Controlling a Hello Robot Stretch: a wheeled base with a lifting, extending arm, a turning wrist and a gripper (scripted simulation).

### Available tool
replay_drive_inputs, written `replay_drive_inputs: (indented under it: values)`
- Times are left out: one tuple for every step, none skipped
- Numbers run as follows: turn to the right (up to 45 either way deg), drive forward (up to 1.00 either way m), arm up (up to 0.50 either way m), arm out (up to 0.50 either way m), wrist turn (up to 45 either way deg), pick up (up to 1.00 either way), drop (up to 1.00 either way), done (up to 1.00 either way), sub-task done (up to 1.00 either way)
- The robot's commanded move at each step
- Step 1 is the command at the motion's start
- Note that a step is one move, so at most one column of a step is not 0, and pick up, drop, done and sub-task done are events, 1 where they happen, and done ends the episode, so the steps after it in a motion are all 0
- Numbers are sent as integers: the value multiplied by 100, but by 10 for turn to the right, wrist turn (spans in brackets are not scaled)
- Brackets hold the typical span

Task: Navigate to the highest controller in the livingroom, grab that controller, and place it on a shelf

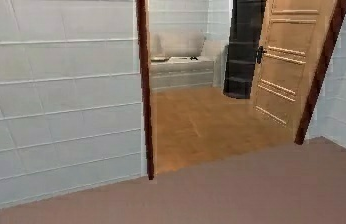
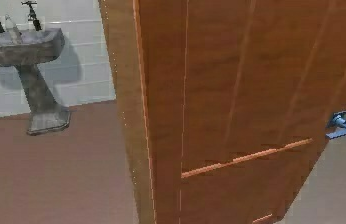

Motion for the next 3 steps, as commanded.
replay_drive_inputs:
  values:
    - [90, 0, 0, 0, 0, 0, 0, 0, 0]
    - [0, 100, 0, 0, 0, 0, 0, 0, 0]
    - [0, 55, 0, 0, 0, 0, 0, 0, 0]
